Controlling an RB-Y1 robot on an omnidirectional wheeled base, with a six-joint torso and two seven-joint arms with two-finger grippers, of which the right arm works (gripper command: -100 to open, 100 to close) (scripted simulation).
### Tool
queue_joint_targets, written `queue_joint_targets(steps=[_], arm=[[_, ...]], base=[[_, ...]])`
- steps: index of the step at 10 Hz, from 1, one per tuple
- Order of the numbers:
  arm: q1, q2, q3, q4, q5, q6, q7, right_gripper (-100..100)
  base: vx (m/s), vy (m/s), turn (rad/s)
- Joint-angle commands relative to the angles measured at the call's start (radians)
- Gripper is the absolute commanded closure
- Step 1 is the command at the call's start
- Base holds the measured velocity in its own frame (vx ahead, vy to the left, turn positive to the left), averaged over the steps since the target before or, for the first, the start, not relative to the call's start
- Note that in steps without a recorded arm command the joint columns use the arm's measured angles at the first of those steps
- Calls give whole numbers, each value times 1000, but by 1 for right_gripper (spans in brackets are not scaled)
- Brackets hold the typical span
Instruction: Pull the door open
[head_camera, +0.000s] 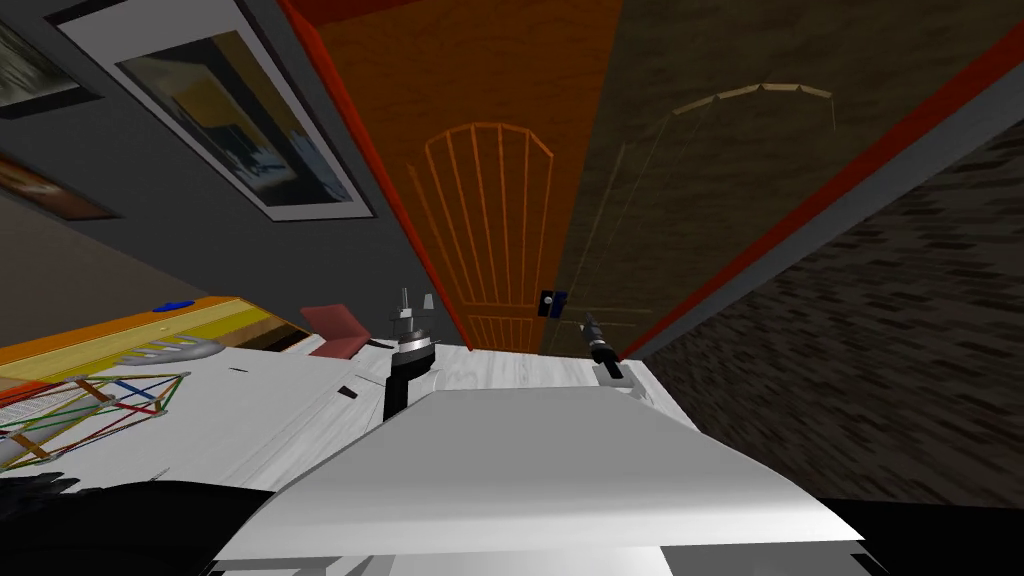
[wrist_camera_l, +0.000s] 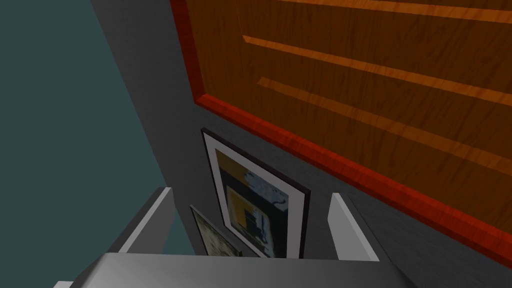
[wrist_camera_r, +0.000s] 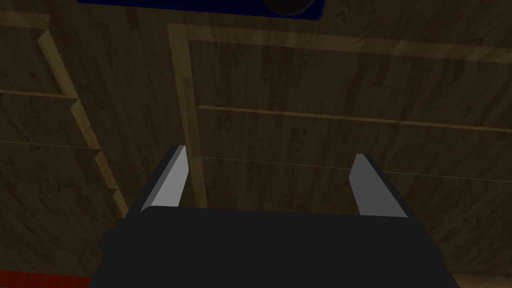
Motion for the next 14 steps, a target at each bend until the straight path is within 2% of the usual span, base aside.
queue_joint_targets(steps=[1, 2, 3, 6, 7, 9, 13, 14], arm=[[1, 13, 28, -27, 7, -4, -8, -100], [1, 9, 20, -29, 5, 9, -5, -100], [14, -2, -8, -19, 1, 17, -1, -100], [30, -21, -64, 11, -9, 24, 14, -100], [27, -20, -68, 15, -10, 23, 18, -100], [12, -11, -61, 17, -10, 19, 23, -100], [-34, 22, -11, 6, -3, 6, 27, -100], [-30, 8, -19, 12, -7, 9, 22, -100]], base=[[-121, 115, 116], [-42, 51, 19], [-17, -24, -180], [38, -68, -142], [187, -75, -49], [208, -34, 58], [205, 71, 148], [94, 36, 36]])
